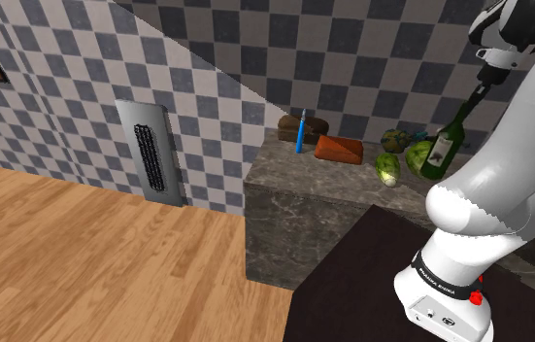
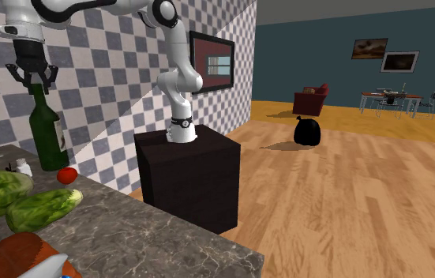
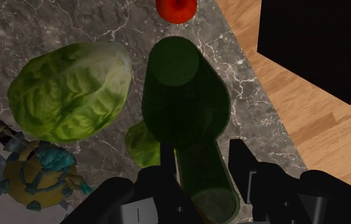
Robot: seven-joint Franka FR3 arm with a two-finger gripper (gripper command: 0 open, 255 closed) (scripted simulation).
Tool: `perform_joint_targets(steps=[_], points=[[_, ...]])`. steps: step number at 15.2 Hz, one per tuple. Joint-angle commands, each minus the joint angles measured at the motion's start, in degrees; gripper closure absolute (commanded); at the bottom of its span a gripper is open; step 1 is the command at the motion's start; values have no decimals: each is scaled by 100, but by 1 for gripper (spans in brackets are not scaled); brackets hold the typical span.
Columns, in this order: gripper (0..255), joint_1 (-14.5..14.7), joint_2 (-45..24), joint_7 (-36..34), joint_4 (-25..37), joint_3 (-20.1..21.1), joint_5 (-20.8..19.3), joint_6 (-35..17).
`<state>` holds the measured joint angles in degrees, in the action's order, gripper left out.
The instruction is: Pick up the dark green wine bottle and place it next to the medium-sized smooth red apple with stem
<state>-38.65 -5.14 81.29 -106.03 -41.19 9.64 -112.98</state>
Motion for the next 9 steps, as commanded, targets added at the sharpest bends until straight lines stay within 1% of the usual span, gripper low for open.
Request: perform_joint_targets(steps=[1, 9], points=[[255, -11, -62, 47, -97, 3, 57, -145], [255, -43, -268, 224, -514, 32, 262, -700]])
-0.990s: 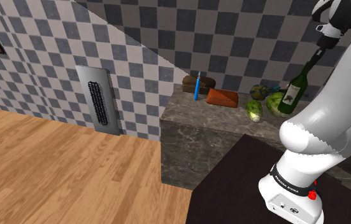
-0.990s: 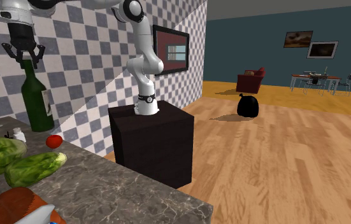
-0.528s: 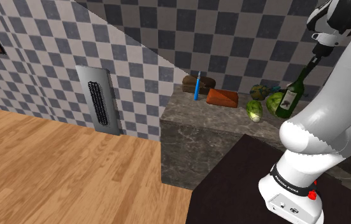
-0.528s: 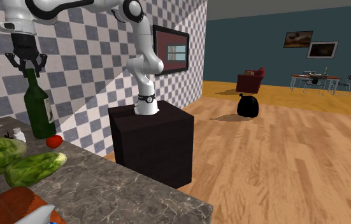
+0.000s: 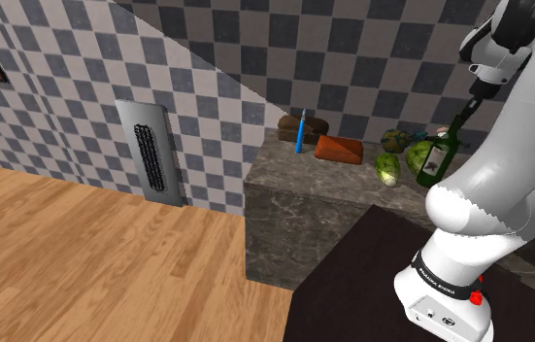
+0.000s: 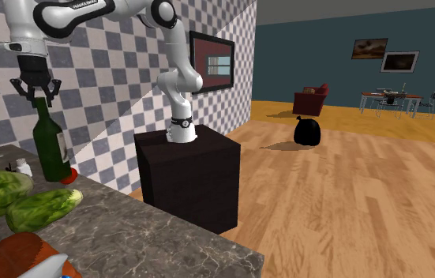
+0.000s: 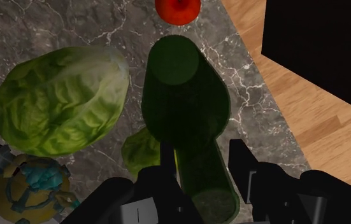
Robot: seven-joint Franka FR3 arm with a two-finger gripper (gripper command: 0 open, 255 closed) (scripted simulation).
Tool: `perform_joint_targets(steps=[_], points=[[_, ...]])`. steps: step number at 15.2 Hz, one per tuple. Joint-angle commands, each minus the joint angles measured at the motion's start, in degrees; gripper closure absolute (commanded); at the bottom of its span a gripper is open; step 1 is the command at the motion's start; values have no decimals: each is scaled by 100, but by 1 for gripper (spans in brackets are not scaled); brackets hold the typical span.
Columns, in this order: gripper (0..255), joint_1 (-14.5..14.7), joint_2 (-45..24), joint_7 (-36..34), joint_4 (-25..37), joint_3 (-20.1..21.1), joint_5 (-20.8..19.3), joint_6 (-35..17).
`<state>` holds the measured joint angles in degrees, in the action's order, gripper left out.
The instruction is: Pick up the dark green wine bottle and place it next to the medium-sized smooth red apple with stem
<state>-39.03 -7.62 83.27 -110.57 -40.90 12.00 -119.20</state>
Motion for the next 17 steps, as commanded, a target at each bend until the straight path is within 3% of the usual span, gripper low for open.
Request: perform_joint_targets(steps=[1, 13, 17], points=[[255, -11, -52, 52, -107, 9, 58, -146], [255, -127, -533, 438, -552, 136, 552, -917], [255, -128, -533, 438, -552, 137, 551, -917]])
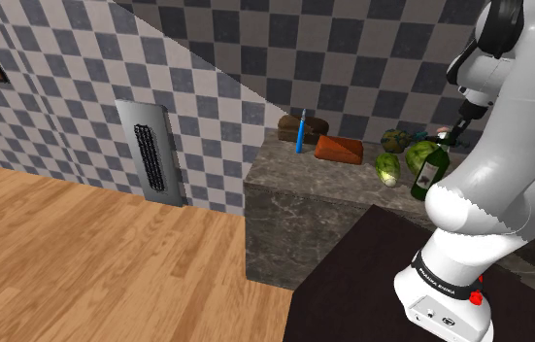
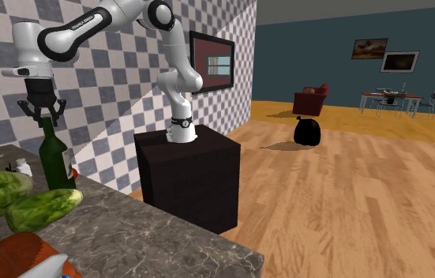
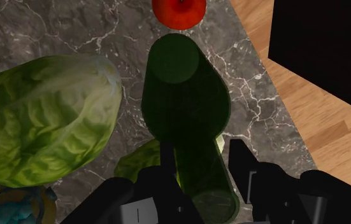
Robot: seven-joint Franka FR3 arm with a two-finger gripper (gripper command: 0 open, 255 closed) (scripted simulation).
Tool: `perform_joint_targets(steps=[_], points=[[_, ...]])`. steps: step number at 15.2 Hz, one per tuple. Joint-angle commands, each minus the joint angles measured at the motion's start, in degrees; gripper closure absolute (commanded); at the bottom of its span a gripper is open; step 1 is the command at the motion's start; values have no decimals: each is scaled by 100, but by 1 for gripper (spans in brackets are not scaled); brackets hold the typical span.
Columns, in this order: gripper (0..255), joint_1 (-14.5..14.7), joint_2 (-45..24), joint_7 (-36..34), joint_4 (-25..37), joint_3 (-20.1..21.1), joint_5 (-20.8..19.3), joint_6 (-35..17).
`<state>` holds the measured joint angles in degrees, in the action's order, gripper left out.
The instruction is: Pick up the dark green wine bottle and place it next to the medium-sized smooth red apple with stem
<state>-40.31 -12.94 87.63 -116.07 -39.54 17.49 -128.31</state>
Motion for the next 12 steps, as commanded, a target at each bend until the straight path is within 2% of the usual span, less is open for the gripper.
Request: perform_joint_targets(steps=[1, 3, 4, 9, 12], points=[[255, 0, -1, 2, -1, 1, 3, -5], [255, 0, -1, 2, -1, 1, 3, -5], [0, 0, 0, 1, -2, 1, 2, -6], [0, 0, 0, 1, -2, 1, 2, -6], [0, 83, 366, -233, 199, -120, -356, 450]])
